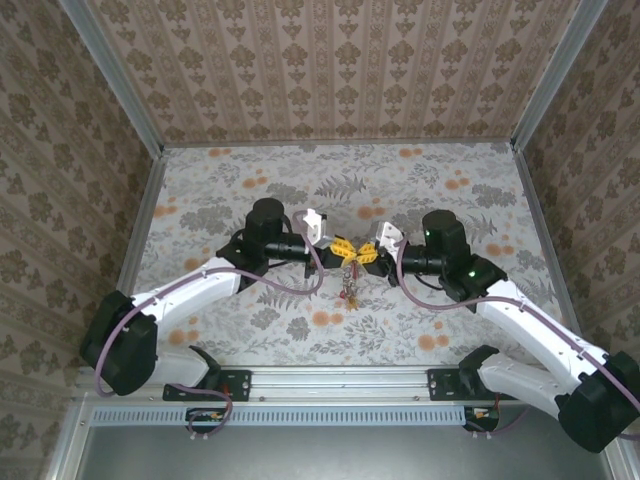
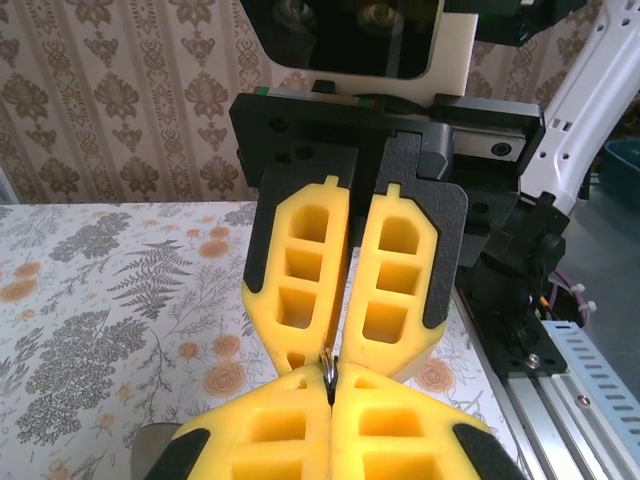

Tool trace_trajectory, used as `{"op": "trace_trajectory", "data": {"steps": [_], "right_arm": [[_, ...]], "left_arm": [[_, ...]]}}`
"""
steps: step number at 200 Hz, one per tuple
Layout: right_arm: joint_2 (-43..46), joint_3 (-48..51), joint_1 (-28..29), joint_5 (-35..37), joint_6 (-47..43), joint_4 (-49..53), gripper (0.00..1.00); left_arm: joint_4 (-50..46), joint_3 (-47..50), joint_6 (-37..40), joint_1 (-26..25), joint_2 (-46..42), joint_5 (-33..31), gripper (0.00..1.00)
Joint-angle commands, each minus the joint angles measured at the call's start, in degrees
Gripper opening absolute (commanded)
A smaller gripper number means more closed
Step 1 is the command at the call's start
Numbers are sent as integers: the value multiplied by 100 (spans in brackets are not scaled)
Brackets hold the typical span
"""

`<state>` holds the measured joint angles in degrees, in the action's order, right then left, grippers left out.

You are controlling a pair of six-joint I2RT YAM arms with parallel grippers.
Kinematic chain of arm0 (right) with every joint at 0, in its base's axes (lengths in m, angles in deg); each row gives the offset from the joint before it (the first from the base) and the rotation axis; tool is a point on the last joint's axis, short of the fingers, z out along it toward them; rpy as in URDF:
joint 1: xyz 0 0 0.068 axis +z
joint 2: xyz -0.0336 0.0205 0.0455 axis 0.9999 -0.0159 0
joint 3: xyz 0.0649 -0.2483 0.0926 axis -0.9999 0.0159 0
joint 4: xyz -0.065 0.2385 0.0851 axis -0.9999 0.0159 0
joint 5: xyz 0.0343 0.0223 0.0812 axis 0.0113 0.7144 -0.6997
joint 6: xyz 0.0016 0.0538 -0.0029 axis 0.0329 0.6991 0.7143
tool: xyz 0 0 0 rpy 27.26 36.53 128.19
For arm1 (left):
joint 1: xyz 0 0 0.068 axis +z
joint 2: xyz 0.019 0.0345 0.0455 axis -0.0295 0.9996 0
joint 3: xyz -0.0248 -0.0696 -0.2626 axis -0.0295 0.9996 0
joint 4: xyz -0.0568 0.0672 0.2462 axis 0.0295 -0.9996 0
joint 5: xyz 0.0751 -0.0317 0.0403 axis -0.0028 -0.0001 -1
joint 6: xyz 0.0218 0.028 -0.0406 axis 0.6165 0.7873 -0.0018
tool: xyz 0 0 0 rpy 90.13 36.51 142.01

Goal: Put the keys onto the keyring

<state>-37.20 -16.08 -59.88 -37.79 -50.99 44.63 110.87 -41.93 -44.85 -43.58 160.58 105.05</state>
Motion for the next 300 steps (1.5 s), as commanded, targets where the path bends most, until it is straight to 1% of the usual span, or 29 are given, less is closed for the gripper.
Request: {"op": "trace_trajectory", "data": {"steps": [1, 27, 46, 58, 71, 81, 98, 101, 110, 116, 123, 141, 155, 169, 207, 243, 273, 292, 300], "right_arm": [[-147, -16, 23, -272, 245, -567, 12], [-249, 46, 45, -401, 456, -967, 14], [-215, 86, 41, -401, 497, -1098, 15], [-171, 86, 41, -395, 473, -1053, 7], [-113, 51, 32, -342, 385, -879, 0], [-57, 31, 34, -275, 292, -723, 0], [49, -13, 23, -160, 108, -400, 0], [65, -33, 23, -136, 72, -325, 0], [87, -117, 23, -55, -100, -16, 0], [87, -212, 32, 4, -246, 243, 0], [66, -323, 47, 112, -418, 560, 0], [-13, -593, 114, 363, -853, 1244, 0], [-92, -751, 170, 541, -1067, 1596, 0], [-156, -870, 228, 624, -1163, 1761, 0], [-310, -952, 381, 781, -1210, 1777, 0], [-474, -1033, 537, 916, -1175, 1768, 0], [-539, -1065, 597, 917, -1135, 1671, 0], [-528, -1047, 595, 878, -1075, 1580, 0], [-528, -1052, 594, 876, -1050, 1563, 0]], "left_arm": [[735, 34, -231, -138, -60, 120, 0], [1143, 140, -389, -206, -1, -62, 0], [1236, 195, -429, -246, 47, -157, 0], [1229, 239, -429, -248, 43, -201, 0], [1128, 282, -368, -233, -3, -257, 0], [986, 280, -314, -205, -37, -286, 0], [592, 287, -138, -156, -143, -364, 0], [496, 275, -89, -153, -156, -391, 1], [91, 210, 87, -135, -204, -464, 7], [-192, 151, 234, -119, -222, -488, 16], [-655, 50, 424, -110, -233, -495, 20], [-1580, -188, 860, -89, -200, -430, 22], [-1918, -287, 1002, -74, -151, -389, 23], [-1916, -281, 935, -48, -136, -357, 23], [-1807, -336, 854, -50, -104, -270, 24], [-1780, -362, 924, -64, -119, -174, 25], [-1795, -377, 967, -130, -68, -211, 25], [-1753, -364, 928, -144, -41, -286, 23], [-1677, -335, 870, -144, -41, -267, 17]]}}
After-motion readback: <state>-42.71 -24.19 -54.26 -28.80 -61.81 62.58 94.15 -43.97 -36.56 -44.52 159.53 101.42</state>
